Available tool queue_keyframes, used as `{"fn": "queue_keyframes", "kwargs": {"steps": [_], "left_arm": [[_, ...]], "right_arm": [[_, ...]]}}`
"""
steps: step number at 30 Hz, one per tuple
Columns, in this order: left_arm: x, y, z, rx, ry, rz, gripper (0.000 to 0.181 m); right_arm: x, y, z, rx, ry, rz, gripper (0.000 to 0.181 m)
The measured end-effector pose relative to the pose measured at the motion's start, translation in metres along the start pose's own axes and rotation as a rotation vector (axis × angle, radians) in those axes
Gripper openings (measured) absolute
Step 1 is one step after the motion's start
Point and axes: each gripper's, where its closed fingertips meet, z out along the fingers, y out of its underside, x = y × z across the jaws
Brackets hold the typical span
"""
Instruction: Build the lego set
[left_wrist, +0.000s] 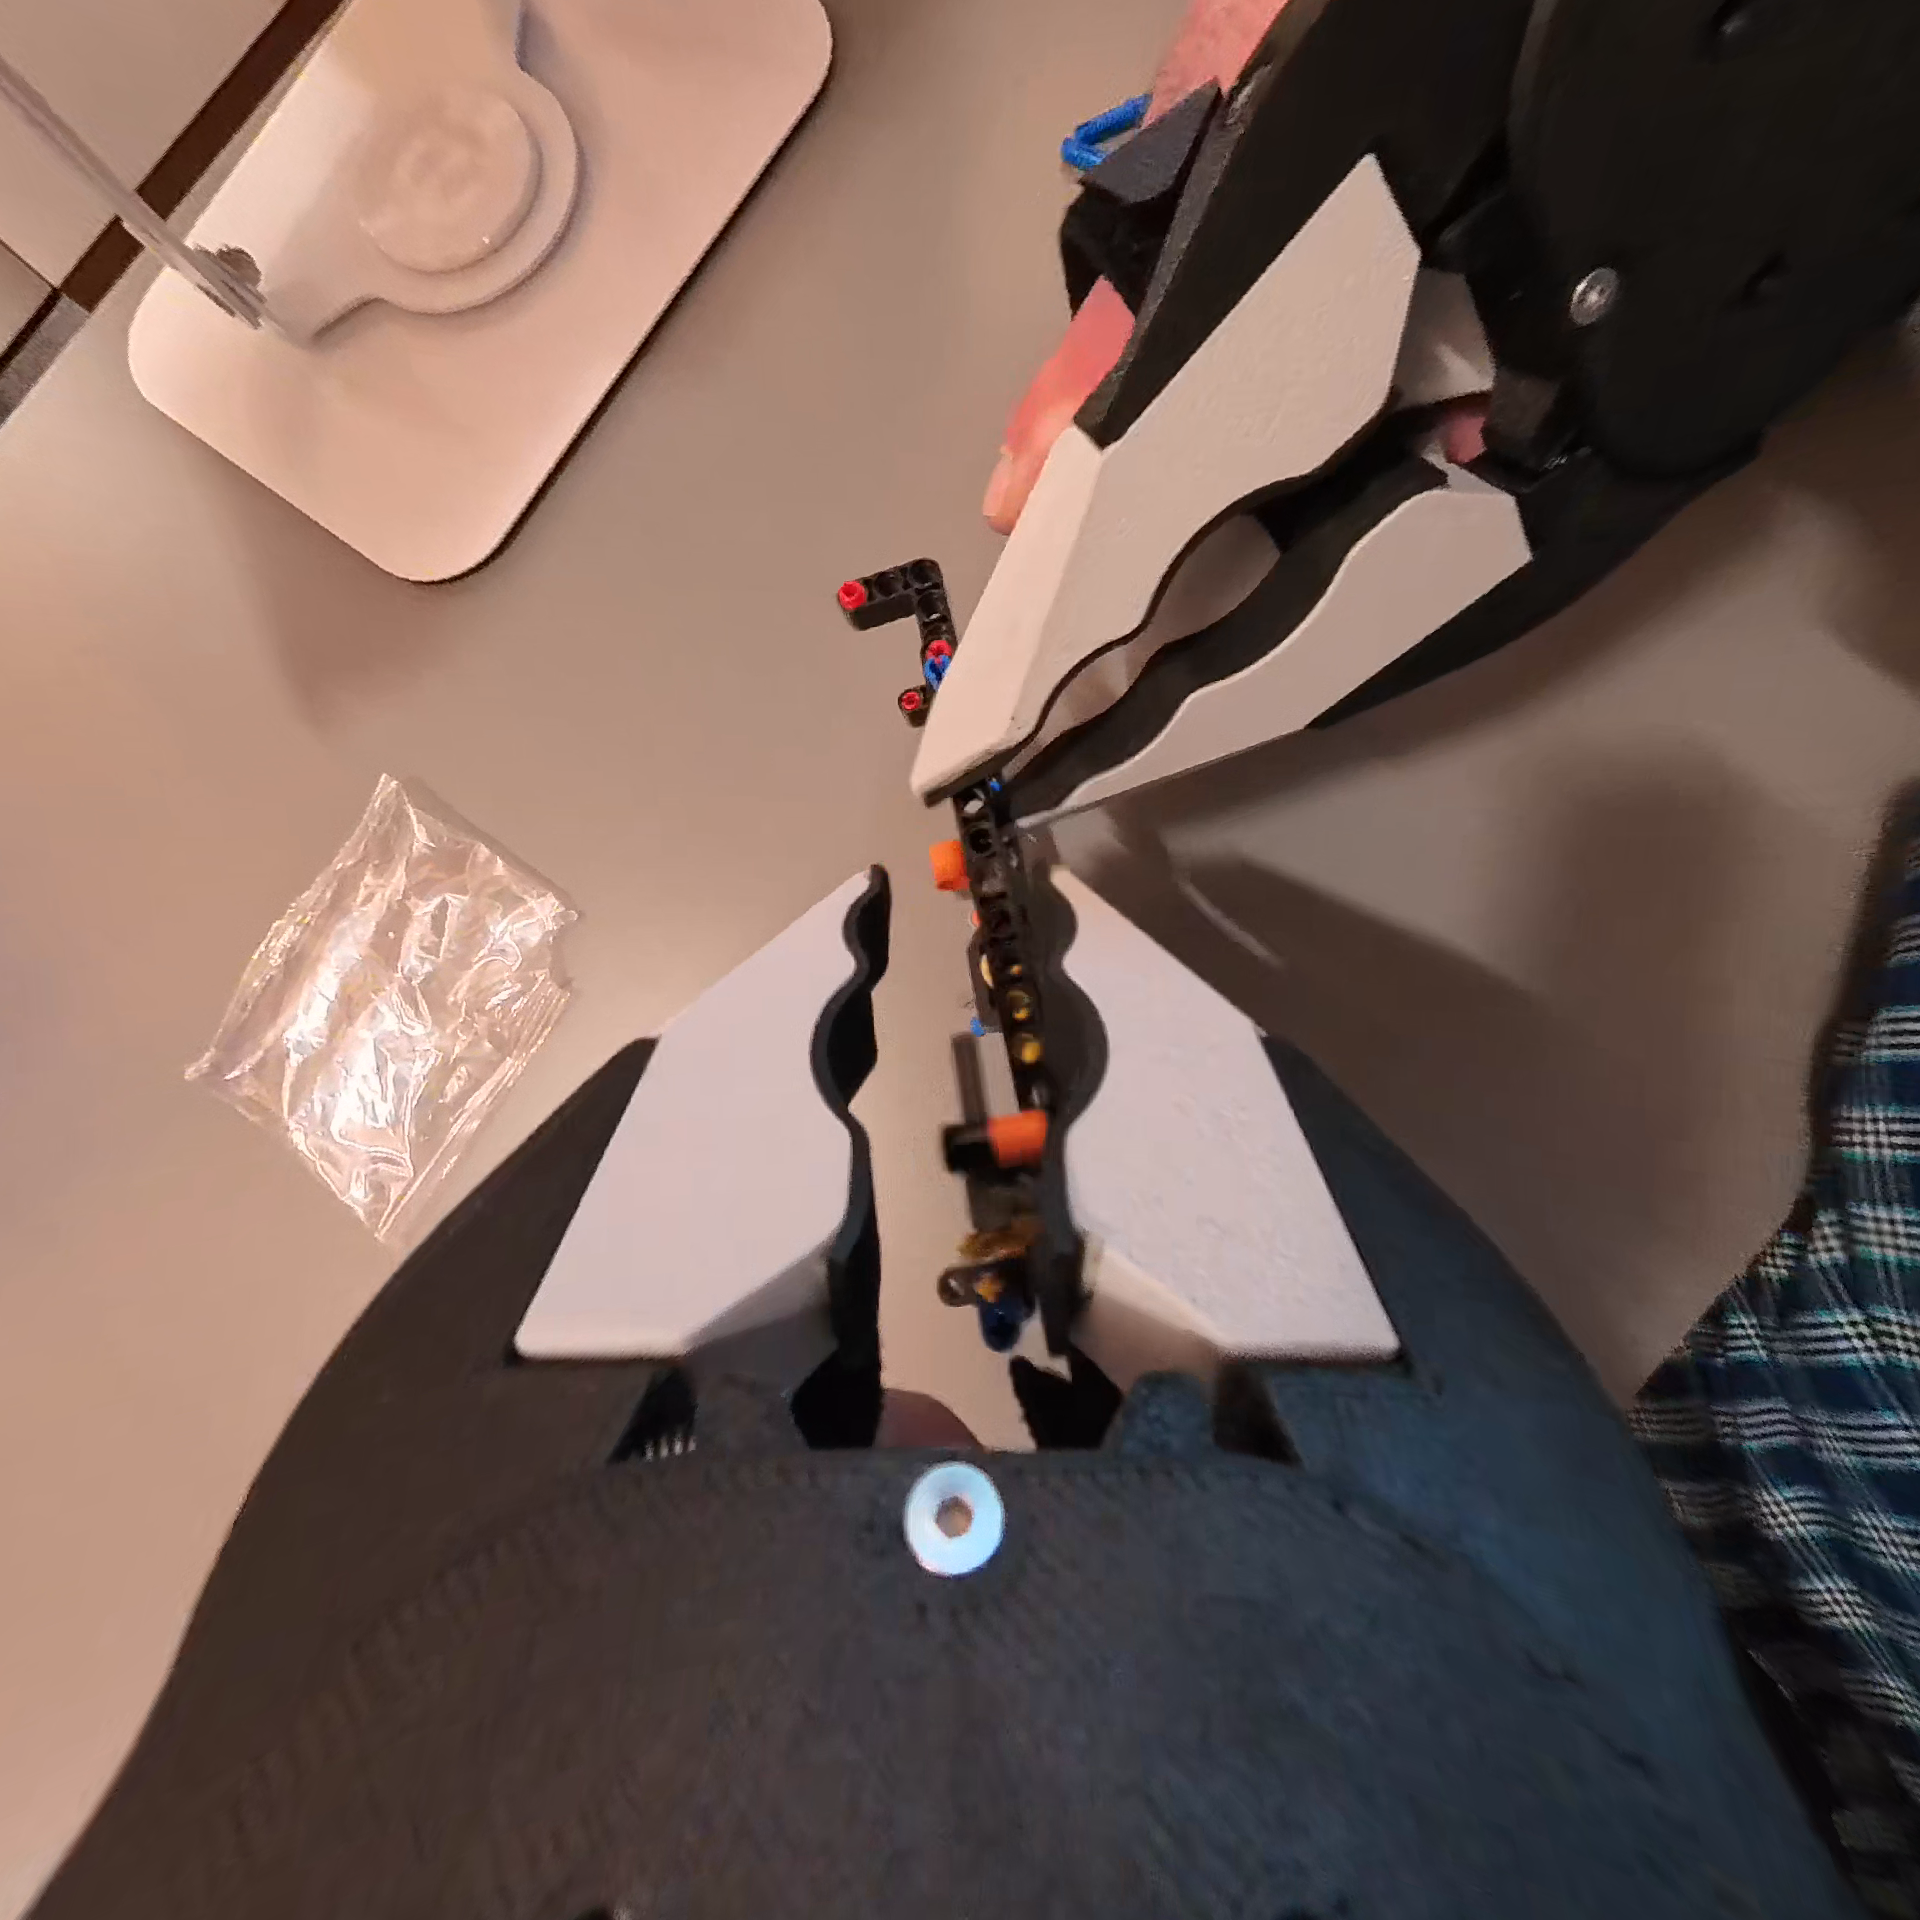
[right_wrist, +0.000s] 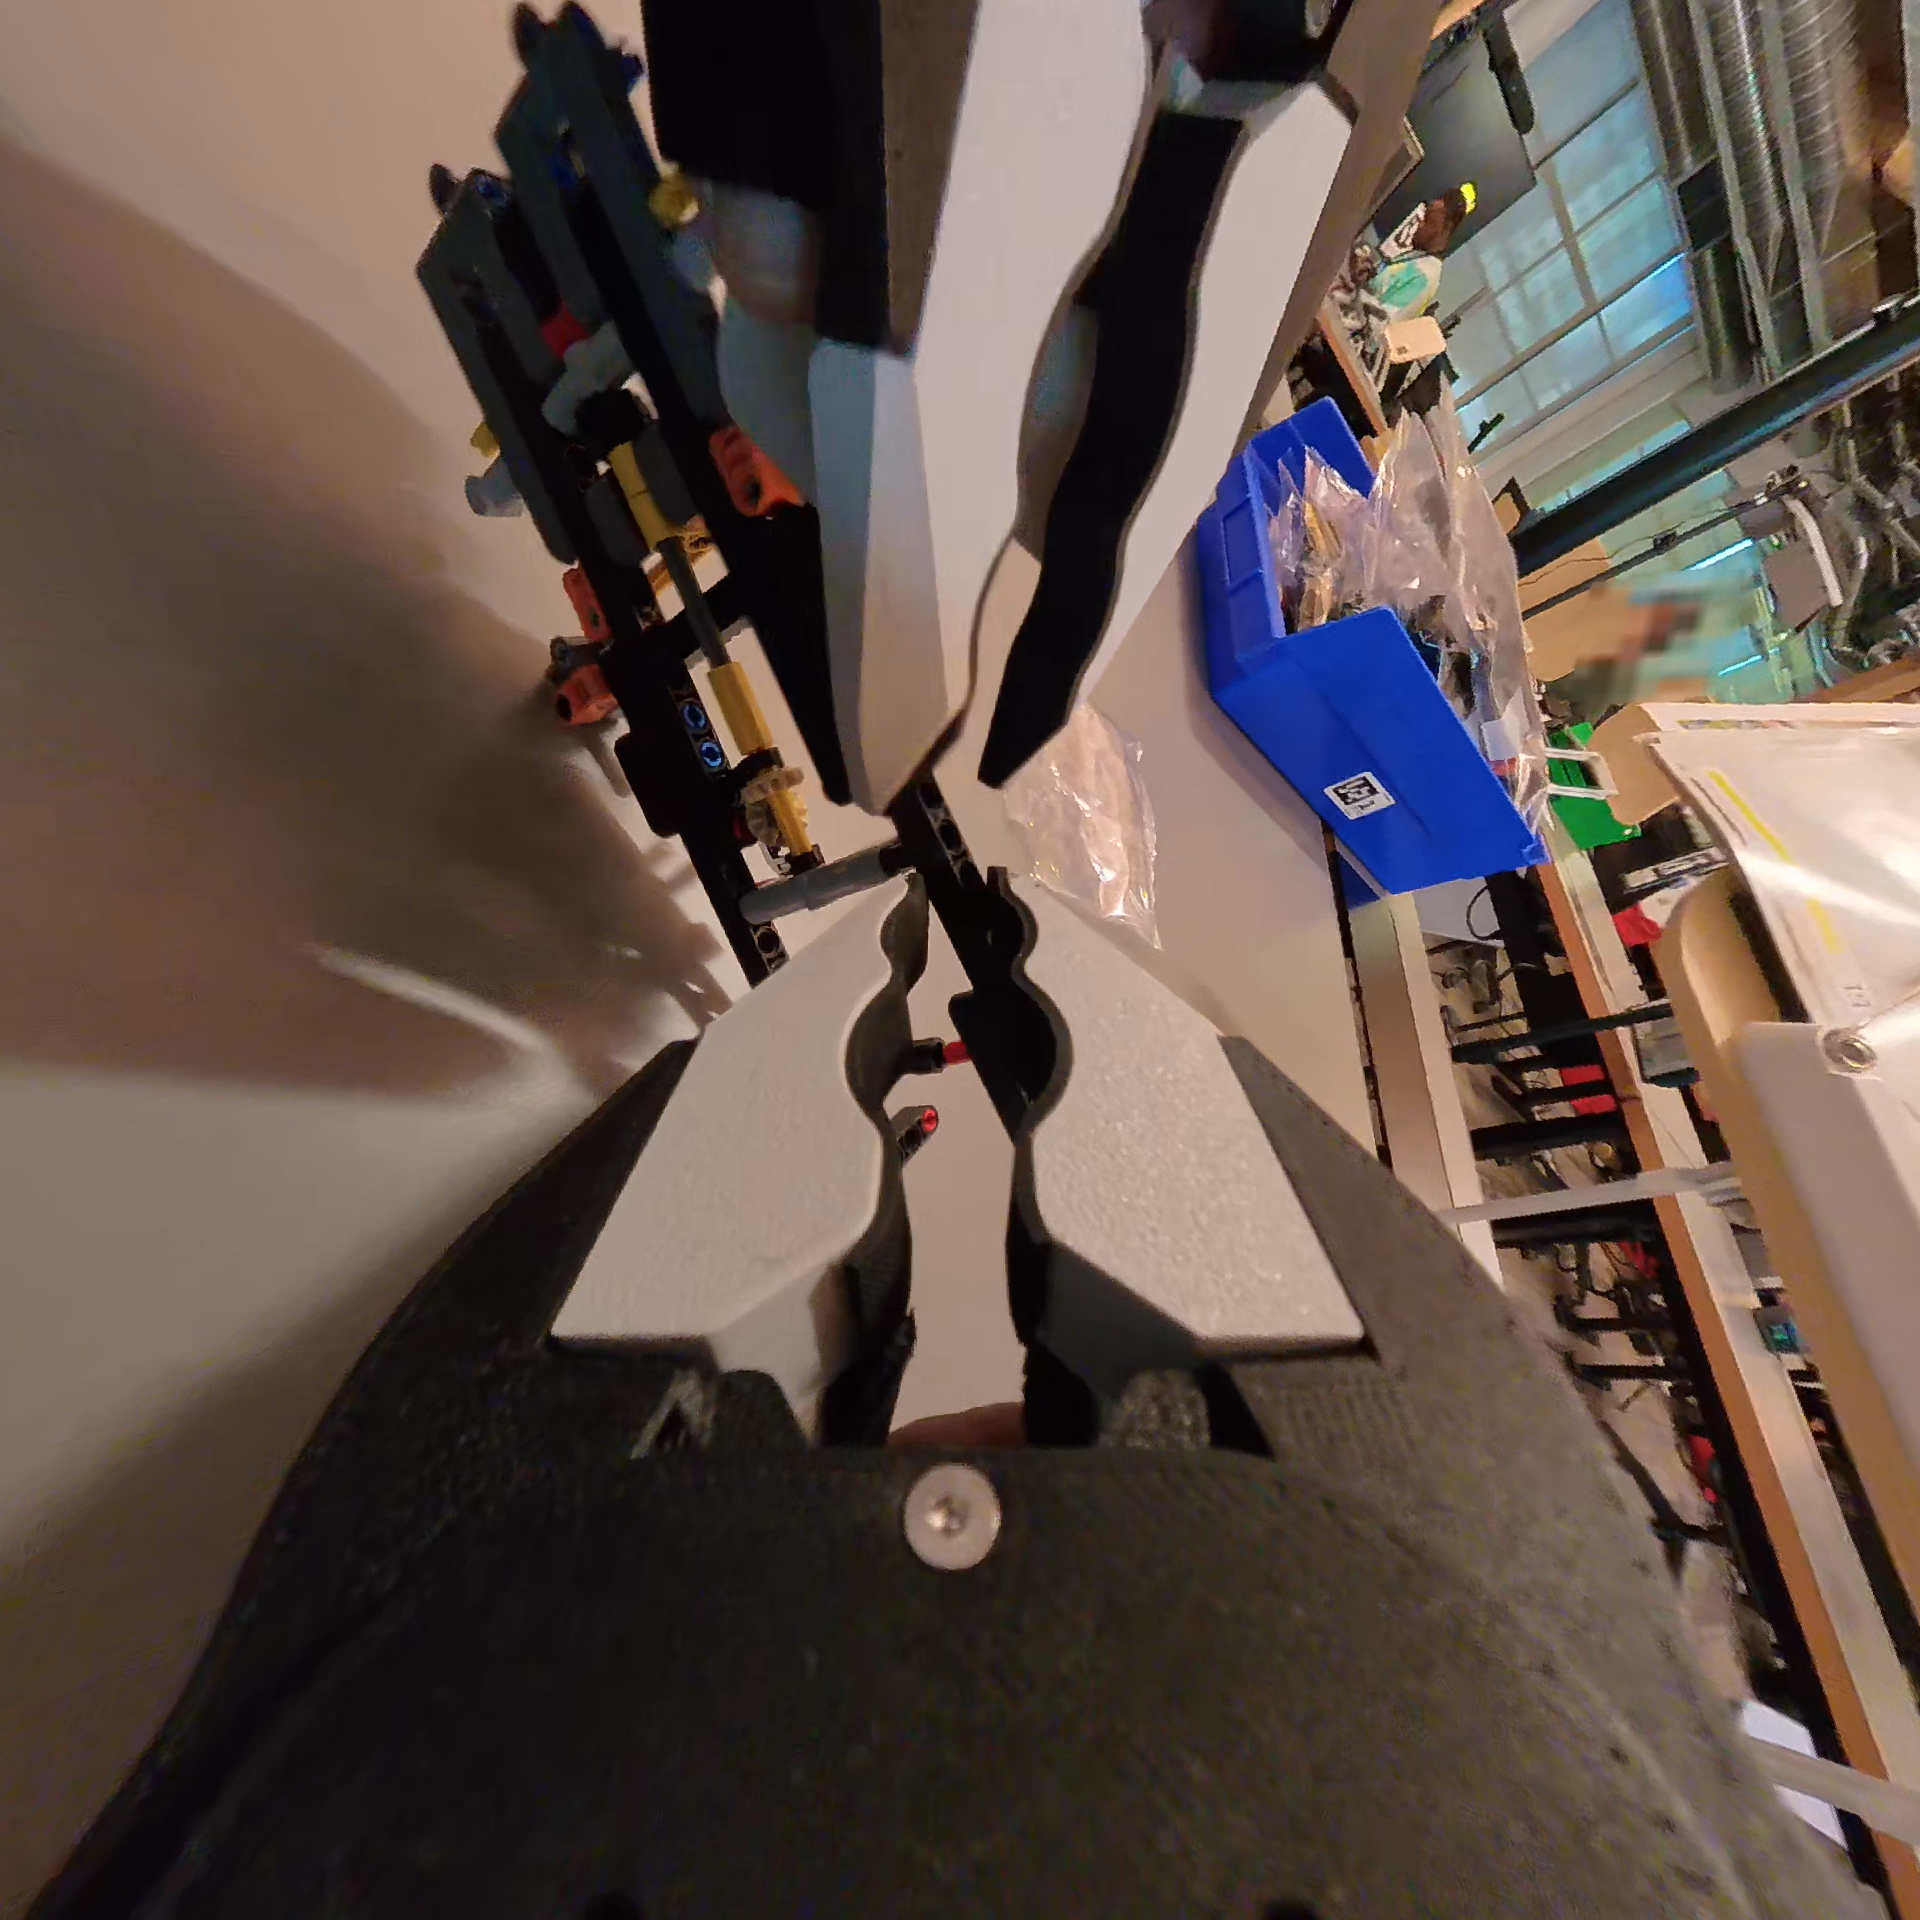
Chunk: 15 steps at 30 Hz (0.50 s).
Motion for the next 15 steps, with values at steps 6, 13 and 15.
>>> {"fn": "queue_keyframes", "kwargs": {"steps": [6,13,15], "left_arm": [[0.010,0.009,-0.003,-0.038,-0.004,0.009,0.020],[0.010,0.012,0.000,-0.063,-0.038,0.058,0.006],[0.010,0.012,0.001,-0.054,0.009,0.031,0.005]], "right_arm": [[-0.001,-0.001,-0.002,-0.004,0.009,-0.032,0.008],[-0.003,-0.003,-0.003,-0.018,-0.014,-0.075,0.009],[-0.002,-0.002,-0.002,-0.025,-0.020,-0.114,0.009]]}}
